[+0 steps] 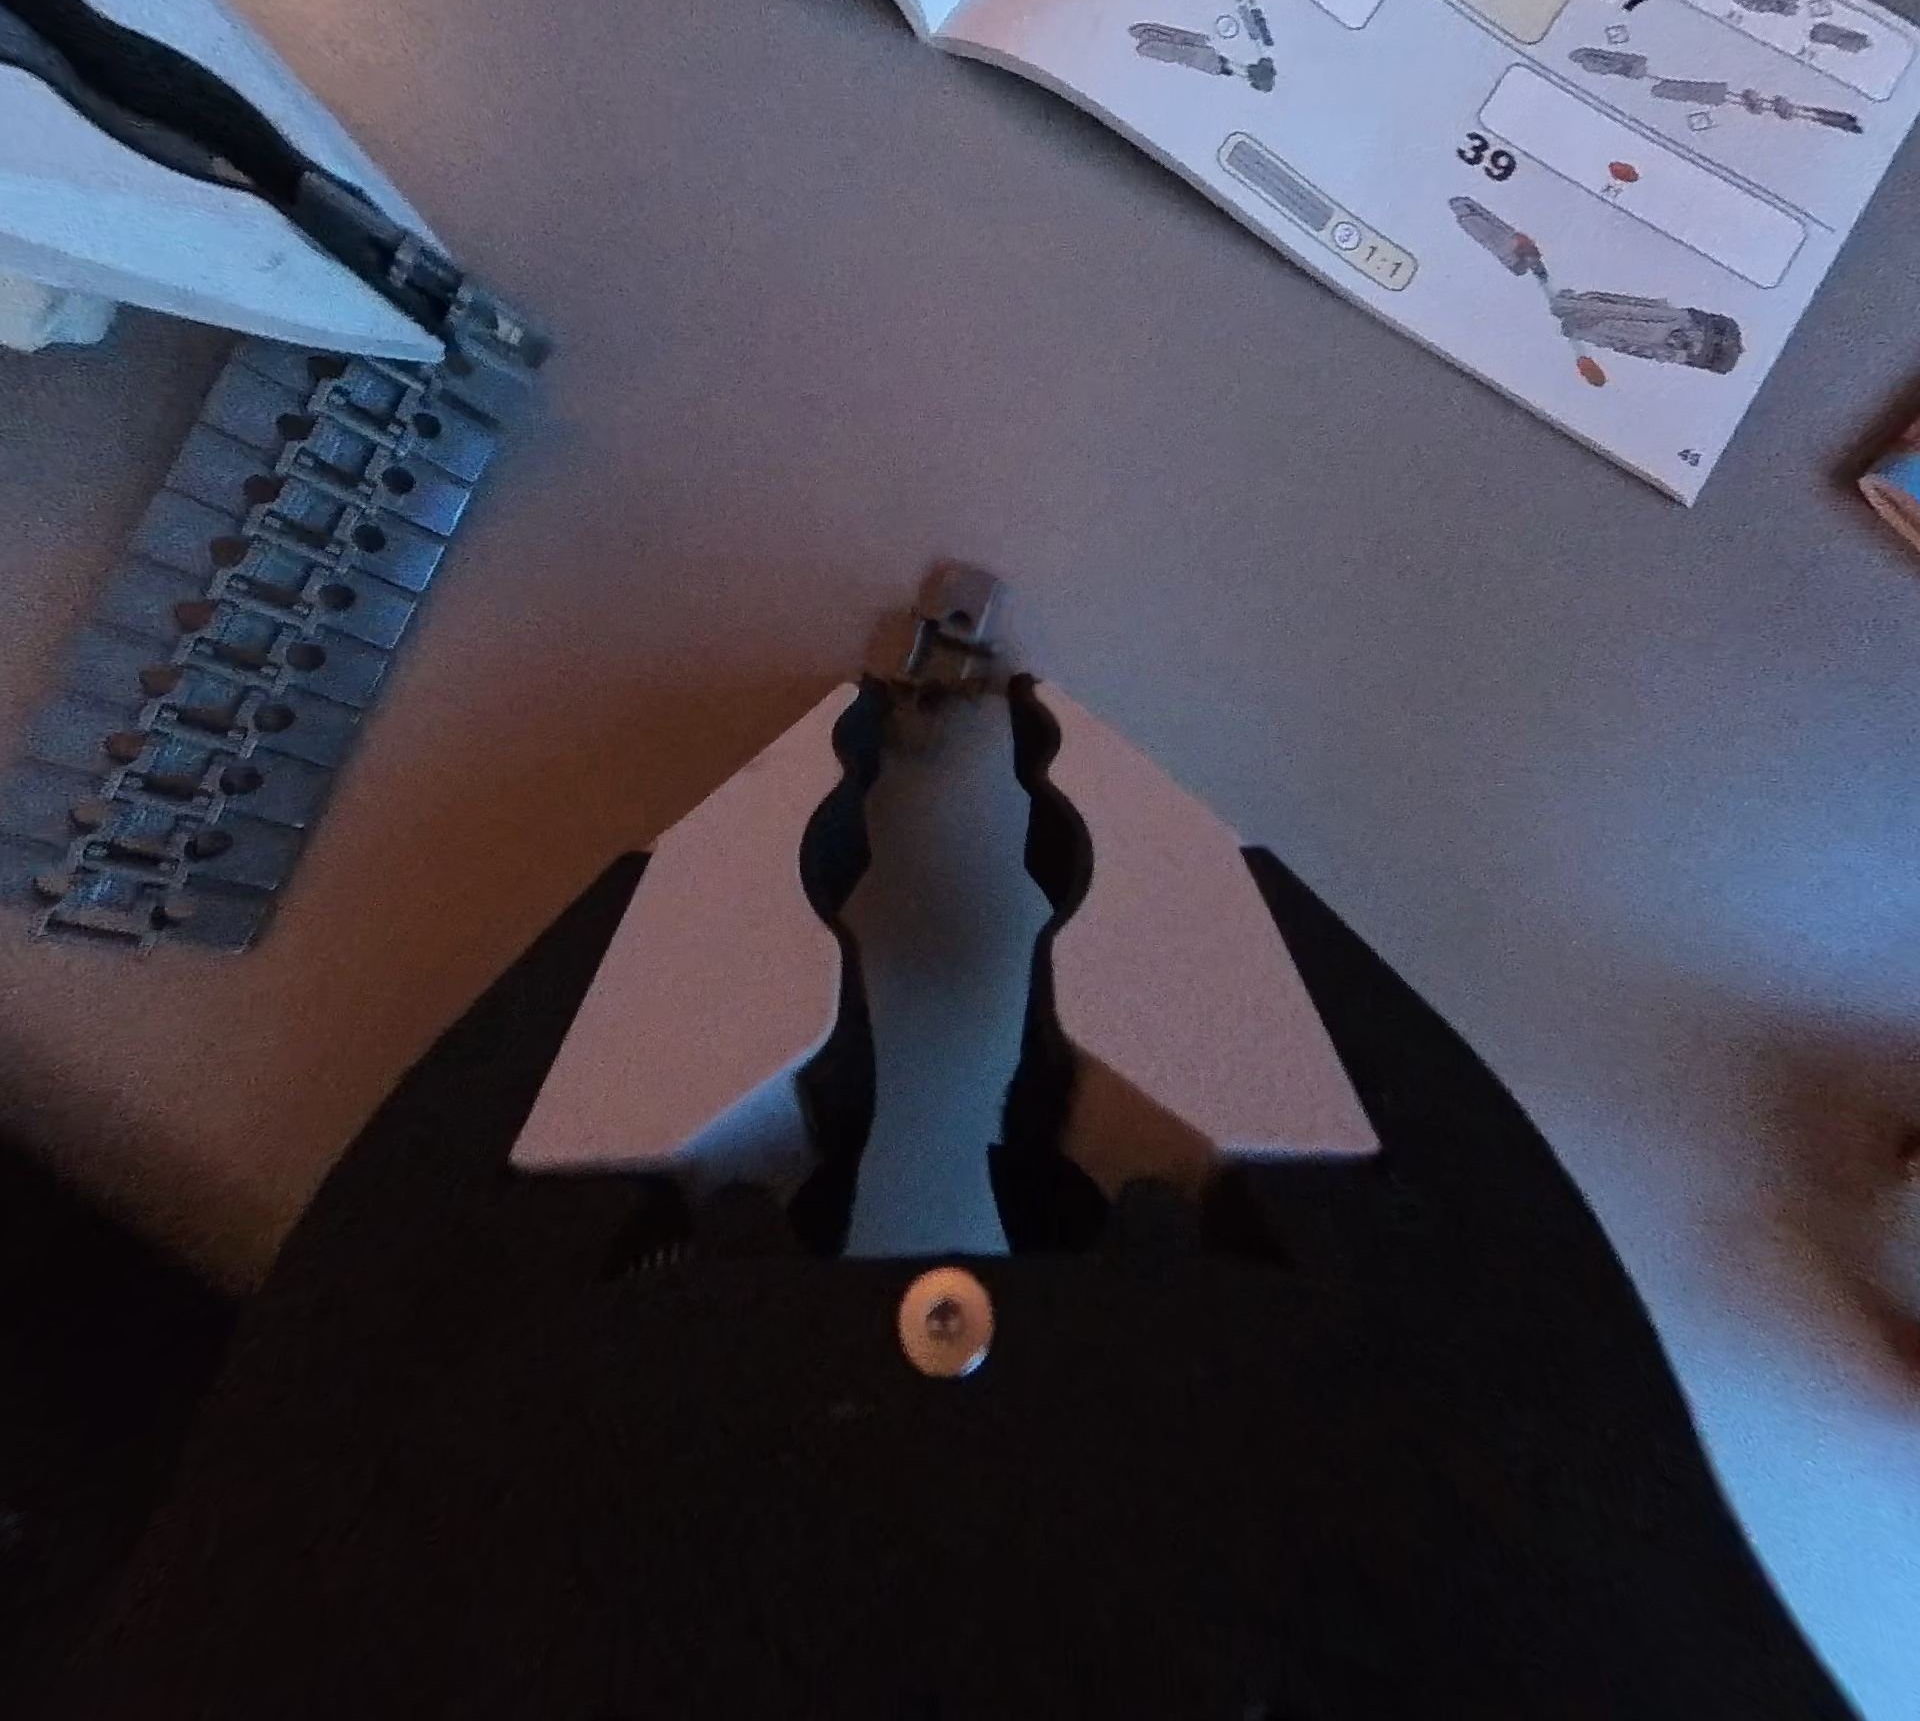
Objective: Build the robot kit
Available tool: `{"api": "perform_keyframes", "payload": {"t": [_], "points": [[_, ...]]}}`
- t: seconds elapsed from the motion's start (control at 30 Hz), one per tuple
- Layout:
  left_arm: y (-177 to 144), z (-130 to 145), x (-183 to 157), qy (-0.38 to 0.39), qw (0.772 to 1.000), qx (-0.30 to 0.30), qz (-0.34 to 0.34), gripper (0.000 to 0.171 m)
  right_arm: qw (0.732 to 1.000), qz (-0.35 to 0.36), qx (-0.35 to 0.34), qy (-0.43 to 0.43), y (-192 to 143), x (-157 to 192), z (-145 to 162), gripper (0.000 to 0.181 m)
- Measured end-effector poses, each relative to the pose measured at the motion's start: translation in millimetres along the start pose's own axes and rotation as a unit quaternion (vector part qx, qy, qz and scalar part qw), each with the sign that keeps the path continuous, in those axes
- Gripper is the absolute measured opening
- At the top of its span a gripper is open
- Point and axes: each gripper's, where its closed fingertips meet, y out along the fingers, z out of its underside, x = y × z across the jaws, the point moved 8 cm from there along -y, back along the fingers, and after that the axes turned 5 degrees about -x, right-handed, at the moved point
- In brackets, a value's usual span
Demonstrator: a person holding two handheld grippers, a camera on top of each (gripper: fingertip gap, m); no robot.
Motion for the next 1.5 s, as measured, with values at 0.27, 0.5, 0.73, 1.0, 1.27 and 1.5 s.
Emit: {"api": "perform_keyframes", "payload": {"t": [0.27, 0.5, 0.73, 1.0, 1.27, 1.5], "points": [[1, 0, -3, 0.009, 1.000, 0.003, -0.002, 0.006, 0.997, -0.068, -0.017, 0.032, -2, -5, 6, 0.010], [1, 0, -2, 0.004, 1.000, 0.002, 0.002, 0.006, 0.991, -0.116, -0.026, 0.055, -1, 0, 7, 0.009], [1, 0, -1, -0.001, 1.000, 0.002, 0.006, 0.006, 0.982, -0.185, 0.003, 0.031, -3, 6, 1, 0.034], [1, 1, 0, -0.007, 1.000, 0.000, 0.012, 0.006, 0.908, -0.309, 0.030, -0.279, 7, -16, -13, 0.029], [1, 2, 3, -0.023, 0.999, -0.003, 0.023, 0.006, 0.863, -0.364, 0.014, -0.350, 21, -4, -23, 0.023], [1, 3, 4, -0.028, 0.999, -0.004, 0.026, 0.006, 0.893, -0.338, 0.013, -0.297, 17, -1, -20, 0.022]]}}
